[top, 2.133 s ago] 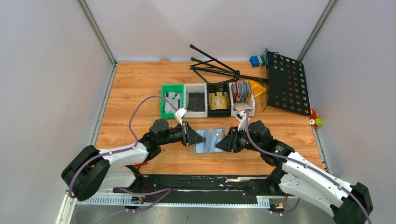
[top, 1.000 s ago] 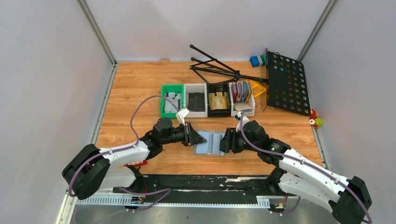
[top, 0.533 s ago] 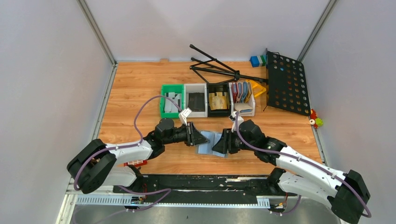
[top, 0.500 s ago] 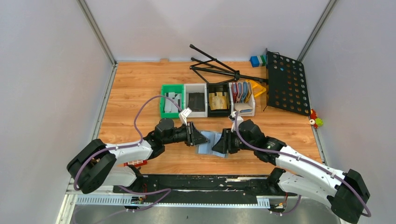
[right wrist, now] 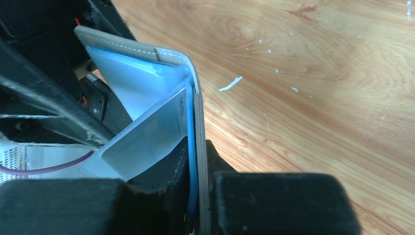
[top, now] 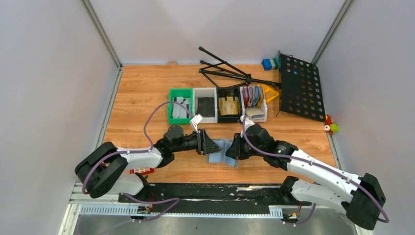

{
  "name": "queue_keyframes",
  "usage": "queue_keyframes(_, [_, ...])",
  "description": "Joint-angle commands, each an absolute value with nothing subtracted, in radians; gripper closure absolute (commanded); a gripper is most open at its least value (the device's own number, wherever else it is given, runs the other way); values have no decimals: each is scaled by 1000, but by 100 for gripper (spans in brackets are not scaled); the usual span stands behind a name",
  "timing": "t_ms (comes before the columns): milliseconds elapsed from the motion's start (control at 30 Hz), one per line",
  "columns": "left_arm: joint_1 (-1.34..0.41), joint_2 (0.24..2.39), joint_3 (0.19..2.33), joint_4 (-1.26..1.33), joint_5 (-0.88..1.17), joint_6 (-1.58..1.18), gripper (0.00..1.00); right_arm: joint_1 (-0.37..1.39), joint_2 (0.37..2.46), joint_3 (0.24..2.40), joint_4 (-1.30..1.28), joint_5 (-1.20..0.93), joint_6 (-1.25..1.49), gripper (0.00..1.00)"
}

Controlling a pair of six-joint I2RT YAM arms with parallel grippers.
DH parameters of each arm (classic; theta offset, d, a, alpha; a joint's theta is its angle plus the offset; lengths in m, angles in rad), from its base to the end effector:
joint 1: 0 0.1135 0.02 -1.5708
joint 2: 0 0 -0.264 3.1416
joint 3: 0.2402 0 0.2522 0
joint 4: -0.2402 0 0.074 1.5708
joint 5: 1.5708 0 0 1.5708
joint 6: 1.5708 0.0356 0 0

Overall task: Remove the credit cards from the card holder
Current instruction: Remove the credit card from the card holder.

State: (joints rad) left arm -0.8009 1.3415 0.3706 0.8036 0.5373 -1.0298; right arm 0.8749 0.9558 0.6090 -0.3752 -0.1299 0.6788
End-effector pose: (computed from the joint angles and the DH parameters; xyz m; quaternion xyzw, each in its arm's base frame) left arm 0.1616 -0.1928 0.1849 0.0861 0.7511 -0.6170 0.2187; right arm 0.1250 0.1568 0.2301 -0.1156 0.9024 0.3302 0.2516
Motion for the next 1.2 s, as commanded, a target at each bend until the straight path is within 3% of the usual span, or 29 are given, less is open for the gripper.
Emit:
queue_keyframes(0, [-807, 1321, 359, 906, 552, -1035, 35, 879, 918, 647, -405, -68, 671, 92])
queue_keyframes(200, [-808, 1285, 355, 854, 553, -998, 23, 880, 922, 663, -422, -87, 666, 99])
queue_keyframes(467, [-870, 1304, 420, 763, 511, -944, 21, 899, 1077, 767, -507, -13, 656, 100])
queue_keyframes(667, [-899, 1319, 458, 683, 462, -897, 11, 915, 1188, 829, -577, 103, 679, 100])
queue_keyframes(967, [-912, 1318, 513, 412, 330, -814, 15, 922, 1185, 837, -562, 95, 684, 100])
queue_keyframes(1133, [-914, 1328, 500, 435, 344, -817, 15, 923, 1190, 840, -548, 86, 682, 100])
queue_keyframes(1167, [-914, 1329, 497, 445, 346, -819, 19, 923, 1199, 849, -559, 91, 681, 100])
